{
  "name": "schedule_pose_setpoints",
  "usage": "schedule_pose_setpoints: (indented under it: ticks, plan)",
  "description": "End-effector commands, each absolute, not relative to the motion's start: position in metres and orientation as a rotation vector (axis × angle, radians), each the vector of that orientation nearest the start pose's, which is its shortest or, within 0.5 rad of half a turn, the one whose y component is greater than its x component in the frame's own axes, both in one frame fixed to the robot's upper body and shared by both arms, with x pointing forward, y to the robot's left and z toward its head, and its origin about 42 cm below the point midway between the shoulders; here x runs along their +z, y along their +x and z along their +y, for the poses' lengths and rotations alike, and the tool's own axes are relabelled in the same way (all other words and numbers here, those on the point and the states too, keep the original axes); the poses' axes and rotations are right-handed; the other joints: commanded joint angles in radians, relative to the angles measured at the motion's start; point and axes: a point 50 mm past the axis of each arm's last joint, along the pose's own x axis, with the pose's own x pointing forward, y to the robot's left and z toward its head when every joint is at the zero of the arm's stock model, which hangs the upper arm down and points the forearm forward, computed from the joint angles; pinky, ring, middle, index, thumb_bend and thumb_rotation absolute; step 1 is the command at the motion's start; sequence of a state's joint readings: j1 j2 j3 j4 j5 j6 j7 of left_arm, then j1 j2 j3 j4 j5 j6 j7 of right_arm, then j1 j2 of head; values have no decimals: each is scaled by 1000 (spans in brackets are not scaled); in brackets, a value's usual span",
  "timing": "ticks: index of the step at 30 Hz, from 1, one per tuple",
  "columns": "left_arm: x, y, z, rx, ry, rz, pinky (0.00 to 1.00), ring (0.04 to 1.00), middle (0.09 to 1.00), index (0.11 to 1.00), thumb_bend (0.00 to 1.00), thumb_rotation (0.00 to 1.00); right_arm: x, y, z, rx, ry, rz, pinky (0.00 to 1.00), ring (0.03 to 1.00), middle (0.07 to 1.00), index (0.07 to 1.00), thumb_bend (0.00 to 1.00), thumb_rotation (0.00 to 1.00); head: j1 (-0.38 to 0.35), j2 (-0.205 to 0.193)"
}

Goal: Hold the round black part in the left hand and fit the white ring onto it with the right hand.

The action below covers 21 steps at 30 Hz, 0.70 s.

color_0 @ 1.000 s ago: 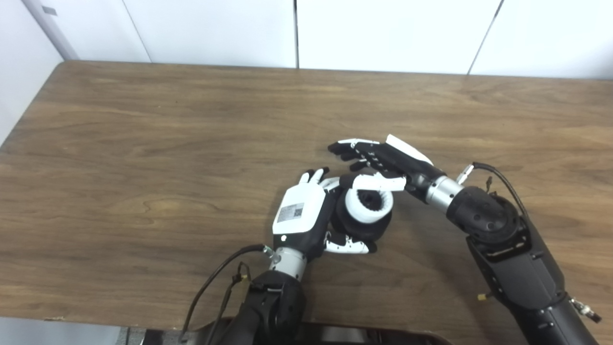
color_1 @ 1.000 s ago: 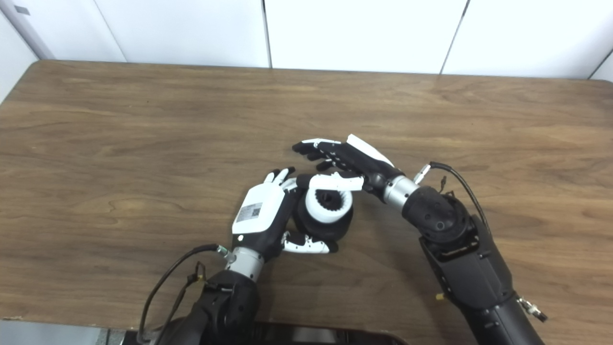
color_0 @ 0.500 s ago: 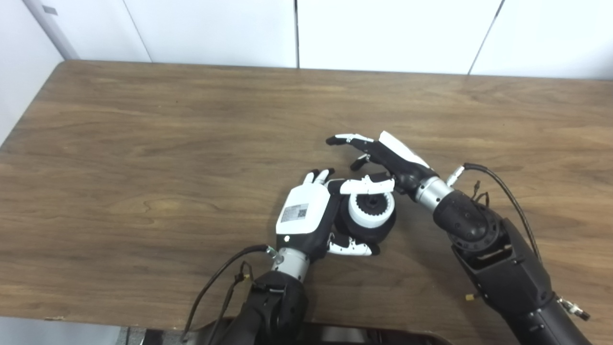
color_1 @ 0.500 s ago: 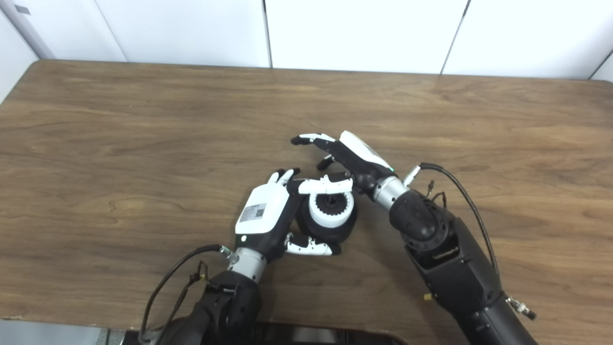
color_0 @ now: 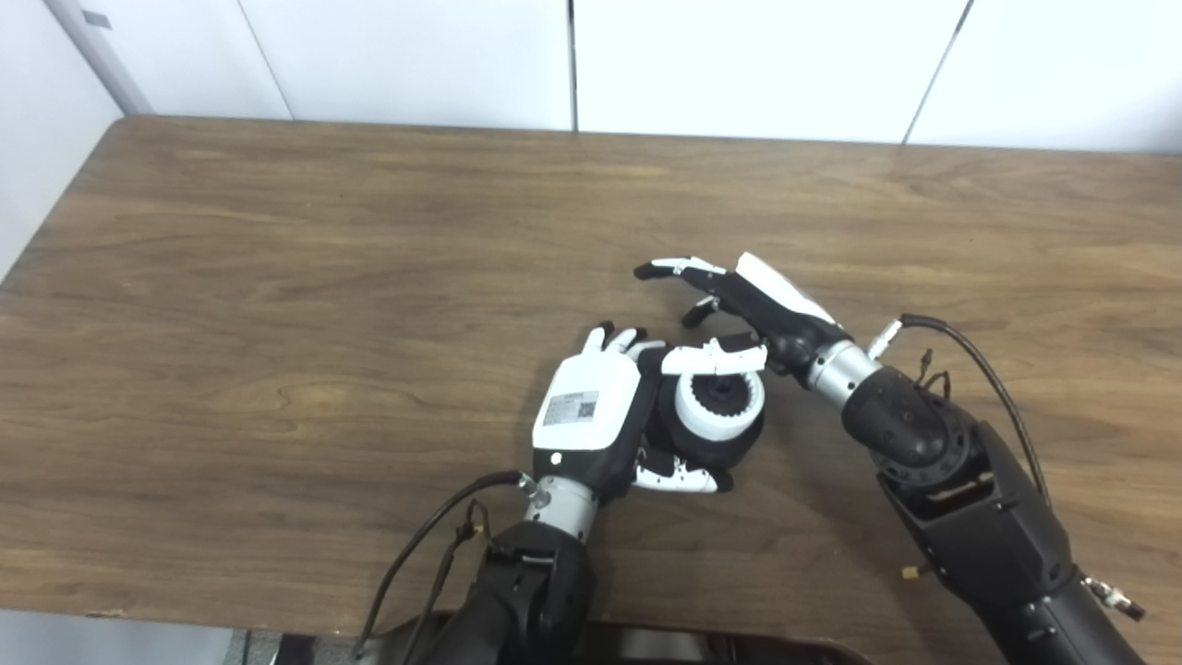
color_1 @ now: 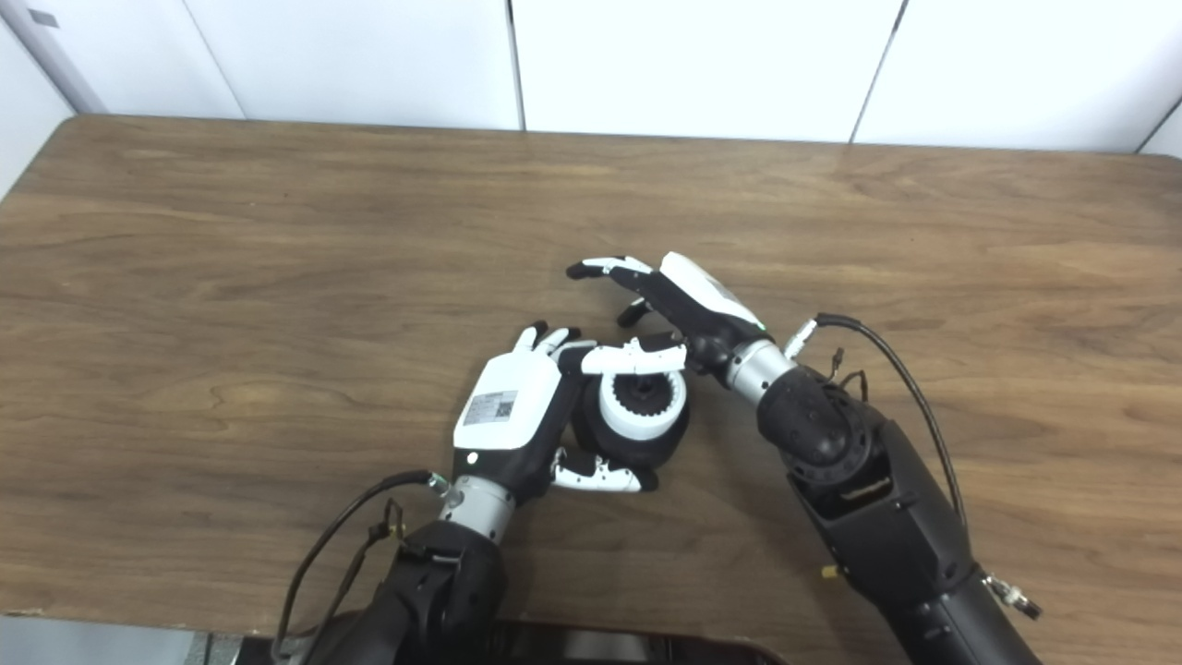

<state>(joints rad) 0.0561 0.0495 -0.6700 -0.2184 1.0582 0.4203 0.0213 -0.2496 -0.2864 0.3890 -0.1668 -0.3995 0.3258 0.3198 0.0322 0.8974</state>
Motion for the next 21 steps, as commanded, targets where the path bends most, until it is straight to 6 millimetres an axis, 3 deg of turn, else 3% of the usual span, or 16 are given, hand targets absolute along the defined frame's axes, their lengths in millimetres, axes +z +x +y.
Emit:
schedule_pose_setpoints:
  ticks: [1, 5, 12, 18, 21]
  plan:
    - [98, 194, 53, -359, 1063, -3, 1000, 922, 858, 717, 796, 283, 165, 335, -203, 481, -804, 85, 877, 958, 906, 866, 664, 655, -2, 0]
    - [100, 198, 60, -312, 1036, -14, 991, 903, 858, 797, 841, 356, 172, 335, -205, 483, -772, 87, 847, 931, 900, 870, 676, 704, -10, -3]
    - [111, 208, 71, -219, 927, -45, 937, 873, 831, 836, 862, 476, 181, 333, -213, 477, -750, 85, 856, 923, 894, 871, 679, 737, -13, -4]
    - [116, 215, 78, -217, 901, -5, 948, 881, 834, 868, 987, 491, 188, 333, -218, 461, -757, 90, 880, 938, 908, 873, 683, 764, -11, -5]
    - [116, 218, 81, -233, 914, 3, 940, 885, 859, 898, 1000, 509, 191, 333, -220, 452, -744, 85, 885, 937, 900, 868, 682, 776, -10, -8]
